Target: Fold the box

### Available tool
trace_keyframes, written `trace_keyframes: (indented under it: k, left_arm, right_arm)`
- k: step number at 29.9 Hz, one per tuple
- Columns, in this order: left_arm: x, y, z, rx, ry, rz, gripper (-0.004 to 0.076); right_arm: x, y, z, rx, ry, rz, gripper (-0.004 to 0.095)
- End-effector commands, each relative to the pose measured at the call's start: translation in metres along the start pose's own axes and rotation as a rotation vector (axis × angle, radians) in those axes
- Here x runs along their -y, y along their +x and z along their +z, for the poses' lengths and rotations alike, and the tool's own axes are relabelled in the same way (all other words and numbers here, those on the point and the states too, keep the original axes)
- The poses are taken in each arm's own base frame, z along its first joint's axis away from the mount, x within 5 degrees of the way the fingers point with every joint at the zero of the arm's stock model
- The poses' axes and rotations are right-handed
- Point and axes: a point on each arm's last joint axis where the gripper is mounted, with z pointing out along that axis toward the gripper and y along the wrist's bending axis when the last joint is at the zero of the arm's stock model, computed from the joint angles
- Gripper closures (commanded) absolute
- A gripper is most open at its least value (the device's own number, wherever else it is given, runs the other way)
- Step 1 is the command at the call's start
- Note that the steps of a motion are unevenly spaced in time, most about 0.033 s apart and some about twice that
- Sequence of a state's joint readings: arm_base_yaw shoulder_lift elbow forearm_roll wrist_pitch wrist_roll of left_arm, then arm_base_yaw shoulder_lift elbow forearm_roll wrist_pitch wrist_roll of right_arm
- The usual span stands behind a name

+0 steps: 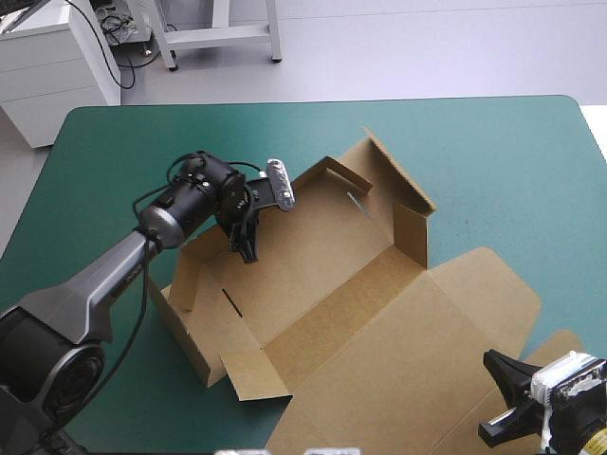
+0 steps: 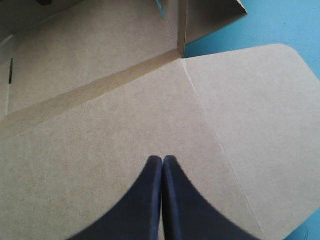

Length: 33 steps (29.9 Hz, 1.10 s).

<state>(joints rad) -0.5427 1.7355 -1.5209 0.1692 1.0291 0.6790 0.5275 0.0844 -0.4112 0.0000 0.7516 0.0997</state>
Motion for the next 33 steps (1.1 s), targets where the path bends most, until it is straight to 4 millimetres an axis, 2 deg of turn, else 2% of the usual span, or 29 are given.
trace_keyframes:
  k: [1, 5, 10, 14, 22, 25, 29, 33]
  left_arm:
    - [-0.01, -0.034, -0.03, 0.145, -0.326, 0.21, 0.0731]
    - [-0.014, -0.051, -0.041, 0.191, -0.534, 0.364, 0.0731]
    - [-0.027, -0.051, -0.042, 0.172, -0.669, 0.461, 0.0731]
    - [-0.031, -0.05, -0.044, 0.202, -0.695, 0.409, 0.0731]
    - [-0.012, -0.054, -0.038, 0.181, -0.615, 0.403, 0.0731]
    - [-0.002, -0.046, -0.029, 0.18, -0.592, 0.406, 0.0731]
    - [0.008, -0.034, -0.024, 0.217, -0.603, 0.31, 0.0731]
    - [0.018, -0.028, -0.015, 0.192, -0.627, 0.391, 0.0731]
  right_arm:
    - [-0.001, -0.014, -0.003, 0.091, -0.005, -0.008, 0.0928]
    - [-0.001, -0.014, -0.003, 0.091, -0.005, -0.008, 0.0928]
    - [-0.001, -0.014, -0.003, 0.091, -0.005, -0.008, 0.0928]
    - [-0.001, -0.014, -0.003, 0.093, -0.001, -0.012, 0.0928]
    - [-0.001, -0.014, -0.003, 0.093, -0.001, -0.012, 0.0928]
    - [-0.001, -0.014, -0.003, 0.093, -0.001, -0.012, 0.0928]
    - [-0.001, -0.014, -0.003, 0.093, -0.001, -0.012, 0.0928]
    - [-0.001, -0.014, -0.003, 0.093, -0.001, -0.012, 0.0928]
